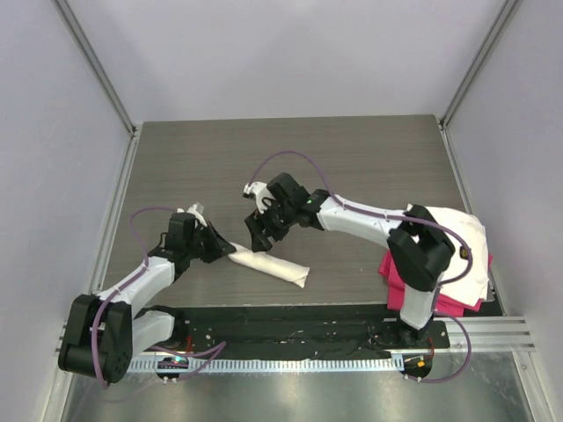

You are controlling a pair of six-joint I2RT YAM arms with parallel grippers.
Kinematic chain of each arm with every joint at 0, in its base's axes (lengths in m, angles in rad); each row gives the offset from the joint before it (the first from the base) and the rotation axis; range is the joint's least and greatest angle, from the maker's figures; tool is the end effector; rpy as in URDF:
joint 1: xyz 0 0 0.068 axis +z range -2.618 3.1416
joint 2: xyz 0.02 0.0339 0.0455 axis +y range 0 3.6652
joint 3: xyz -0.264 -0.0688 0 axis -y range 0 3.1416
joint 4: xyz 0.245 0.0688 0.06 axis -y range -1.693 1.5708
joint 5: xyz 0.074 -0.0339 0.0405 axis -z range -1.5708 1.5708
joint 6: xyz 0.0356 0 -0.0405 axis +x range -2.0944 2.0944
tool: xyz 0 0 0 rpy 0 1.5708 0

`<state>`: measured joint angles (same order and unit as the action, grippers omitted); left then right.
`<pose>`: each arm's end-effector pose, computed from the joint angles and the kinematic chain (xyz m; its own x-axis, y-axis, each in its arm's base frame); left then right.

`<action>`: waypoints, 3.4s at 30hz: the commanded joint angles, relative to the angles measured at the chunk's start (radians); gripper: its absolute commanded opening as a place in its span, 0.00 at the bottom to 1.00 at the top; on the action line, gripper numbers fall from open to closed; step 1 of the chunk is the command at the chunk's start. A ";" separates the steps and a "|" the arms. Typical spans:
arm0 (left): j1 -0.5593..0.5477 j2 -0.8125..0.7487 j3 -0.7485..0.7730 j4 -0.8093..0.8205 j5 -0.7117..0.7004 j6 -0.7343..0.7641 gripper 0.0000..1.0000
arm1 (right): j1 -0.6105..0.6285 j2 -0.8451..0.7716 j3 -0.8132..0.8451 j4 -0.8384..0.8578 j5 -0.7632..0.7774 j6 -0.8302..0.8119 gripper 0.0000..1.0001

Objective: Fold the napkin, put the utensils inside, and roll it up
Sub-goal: Roll the napkin with the utensil

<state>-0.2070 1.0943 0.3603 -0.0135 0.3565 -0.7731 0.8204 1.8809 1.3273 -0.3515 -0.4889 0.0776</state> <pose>0.1929 -0.0532 0.1555 -0.7856 -0.5037 -0.3592 -0.1475 0.7163 -0.6820 0.2644 0.3081 0.2042 -0.6001 -0.5433 -0.5871 -0.7994 0.4333 0.4161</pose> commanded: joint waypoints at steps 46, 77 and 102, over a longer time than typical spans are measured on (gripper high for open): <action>0.003 -0.182 0.103 -0.175 -0.081 0.063 0.62 | -0.038 0.243 0.070 -0.193 -0.364 -0.085 0.29; -0.009 0.205 0.083 0.081 0.065 0.074 0.05 | -0.112 0.209 0.127 -0.188 -0.303 0.039 0.67; -0.009 0.335 0.229 -0.097 0.064 0.106 0.00 | 0.174 -0.056 -0.128 0.183 0.394 -0.352 1.00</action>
<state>-0.2150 1.4204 0.5629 -0.0811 0.4313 -0.6975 0.9653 1.7962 1.1873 -0.2249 -0.1806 -0.2043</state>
